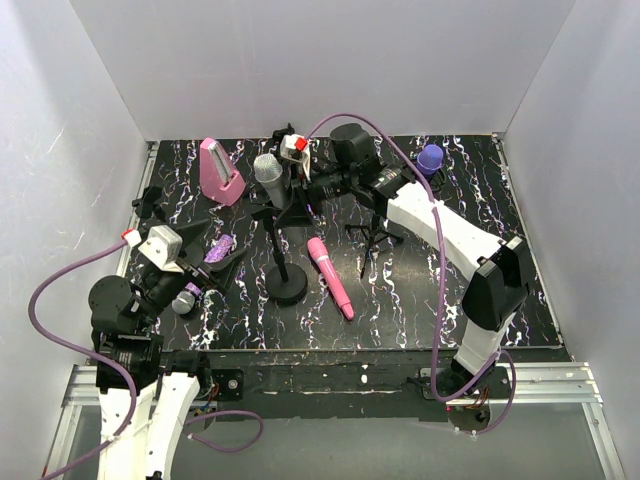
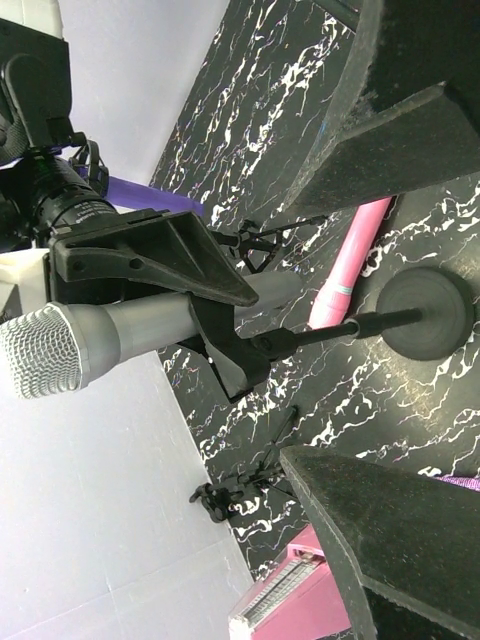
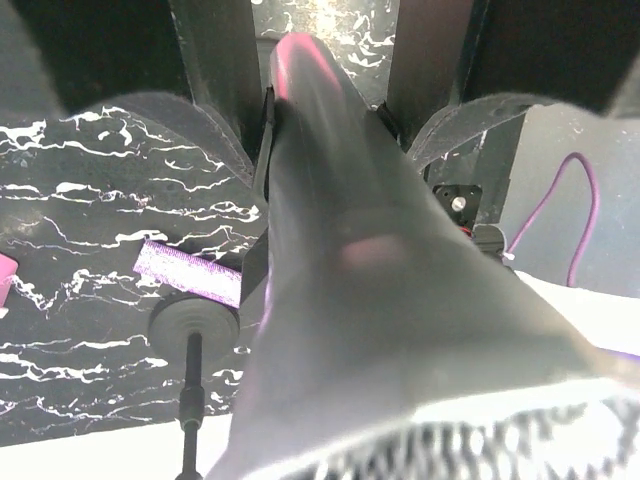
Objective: Attach the microphones to the stand
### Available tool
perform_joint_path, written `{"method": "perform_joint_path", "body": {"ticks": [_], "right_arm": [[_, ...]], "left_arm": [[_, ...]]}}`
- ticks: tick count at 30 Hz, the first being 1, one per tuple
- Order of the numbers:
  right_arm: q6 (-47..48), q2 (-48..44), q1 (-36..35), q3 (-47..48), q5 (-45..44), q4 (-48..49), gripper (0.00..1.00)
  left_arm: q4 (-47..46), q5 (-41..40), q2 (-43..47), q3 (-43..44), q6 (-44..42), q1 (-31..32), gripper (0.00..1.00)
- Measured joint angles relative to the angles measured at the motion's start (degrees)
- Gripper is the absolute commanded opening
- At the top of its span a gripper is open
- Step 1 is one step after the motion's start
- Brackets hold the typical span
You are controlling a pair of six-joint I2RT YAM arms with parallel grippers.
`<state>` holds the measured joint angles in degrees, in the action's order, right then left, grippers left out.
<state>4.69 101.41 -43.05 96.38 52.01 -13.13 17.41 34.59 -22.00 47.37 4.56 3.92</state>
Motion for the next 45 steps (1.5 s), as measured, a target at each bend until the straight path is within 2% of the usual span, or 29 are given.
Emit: {"method": "perform_joint_path", "body": {"ticks": [12, 20, 30, 36, 40, 45], "right_arm": [[-6.12, 0.02, 2.27, 12.52, 1.36, -1.86, 0.16], [-10.54, 0.68, 11.76, 18.51, -0.26, -1.2, 0.15], [-10.45, 4.07, 25.94, 26.14, -5.68, 0.92, 0.14], [-10.36, 4.02, 35.19, 24.85, -6.88, 1.53, 0.14], [-7.54, 1.81, 39.58, 16.9, -8.35, 2.69, 0.14], [-1.55, -0.09, 40.98, 7.65, -11.52, 2.19, 0.15]], "left_arm": [[1.62, 0.13, -0.02, 1.33, -0.46, 0.0, 0.98], [1.4, 0.79, -0.74, 1.42, -0.11, 0.0, 0.98], [0.28, 1.46, -3.1, 1.44, 0.68, 0.0, 0.98], [-0.85, 2.01, -3.32, 1.44, 1.9, 0.0, 0.98], [-1.51, 2.54, -3.32, 1.25, 2.73, 0.02, 0.98], [-3.17, 3.34, -3.58, -0.9, 4.9, 0.0, 0.98]]}}
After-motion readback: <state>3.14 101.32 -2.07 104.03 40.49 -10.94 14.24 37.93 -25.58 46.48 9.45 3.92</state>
